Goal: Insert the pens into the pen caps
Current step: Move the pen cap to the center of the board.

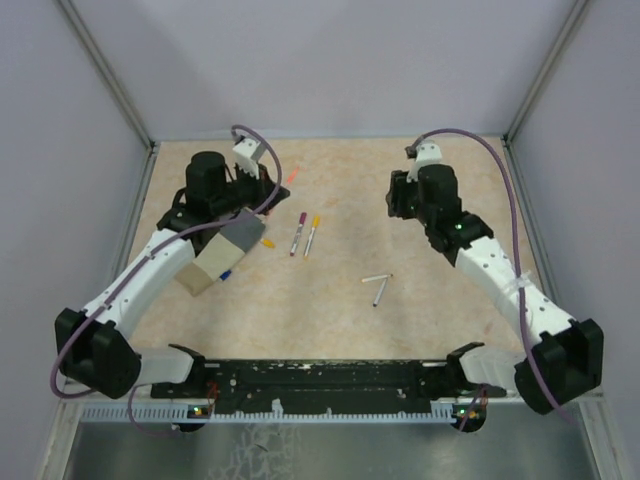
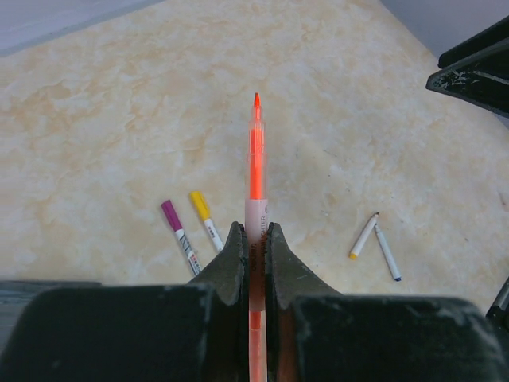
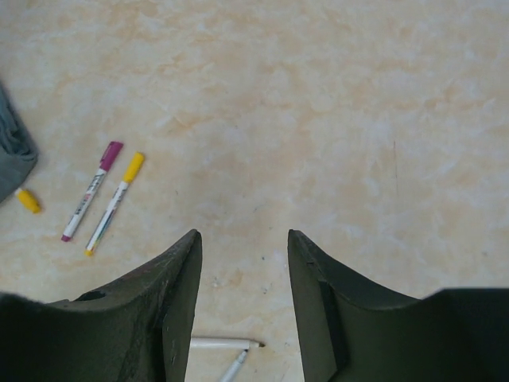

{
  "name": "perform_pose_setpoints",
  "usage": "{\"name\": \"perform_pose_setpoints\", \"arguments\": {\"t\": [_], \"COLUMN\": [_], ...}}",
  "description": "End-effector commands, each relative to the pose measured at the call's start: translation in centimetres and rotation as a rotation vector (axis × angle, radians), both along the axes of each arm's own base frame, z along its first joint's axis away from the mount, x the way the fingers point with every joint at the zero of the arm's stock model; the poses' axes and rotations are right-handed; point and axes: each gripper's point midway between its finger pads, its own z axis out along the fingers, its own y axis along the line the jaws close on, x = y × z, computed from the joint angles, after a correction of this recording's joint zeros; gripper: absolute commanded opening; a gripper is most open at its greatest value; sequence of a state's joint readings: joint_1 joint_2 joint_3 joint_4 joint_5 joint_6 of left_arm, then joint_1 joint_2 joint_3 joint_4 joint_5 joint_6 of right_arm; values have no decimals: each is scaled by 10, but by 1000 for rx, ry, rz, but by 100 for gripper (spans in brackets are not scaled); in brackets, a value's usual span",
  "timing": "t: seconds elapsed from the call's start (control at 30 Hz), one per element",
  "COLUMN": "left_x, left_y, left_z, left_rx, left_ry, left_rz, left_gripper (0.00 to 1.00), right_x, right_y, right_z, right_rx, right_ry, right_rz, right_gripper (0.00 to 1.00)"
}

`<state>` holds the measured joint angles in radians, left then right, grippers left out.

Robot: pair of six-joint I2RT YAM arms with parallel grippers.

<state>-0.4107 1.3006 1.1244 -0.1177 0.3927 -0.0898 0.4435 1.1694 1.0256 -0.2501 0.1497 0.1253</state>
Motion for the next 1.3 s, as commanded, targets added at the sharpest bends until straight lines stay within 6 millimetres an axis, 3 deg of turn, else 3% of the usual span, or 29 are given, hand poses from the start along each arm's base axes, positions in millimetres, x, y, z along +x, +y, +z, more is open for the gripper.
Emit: {"name": "perform_pose_setpoints", "arguments": {"t": [0.0, 0.27, 0.47, 0.6, 0.8, 1.27], "left_x": [17, 57, 88, 105, 116, 119], "left_y": [21, 56, 72, 83, 92, 95], "left_z": [-13, -55, -74, -78, -87, -98], "left_rx": [-39, -55, -169, -116, -67, -36], "left_ry": [44, 186, 240, 184, 164, 183], "left_rz": [71, 101, 42, 95, 131, 148], "left_gripper": [0, 0, 0, 0, 0, 0], "right_x": [20, 67, 102, 116, 123, 123], "right_y": [-13, -50, -40, -32, -15, -2], "right_z": [-18, -58, -73, -89, -105, -123], "right_rx": [246, 197, 162, 141, 159, 184], "right_ry": [173, 213, 192, 216, 253, 315], "right_rz": [-138, -314, -258, -224, -143, -88], "right_gripper": [47, 48, 49, 49, 49, 48]}}
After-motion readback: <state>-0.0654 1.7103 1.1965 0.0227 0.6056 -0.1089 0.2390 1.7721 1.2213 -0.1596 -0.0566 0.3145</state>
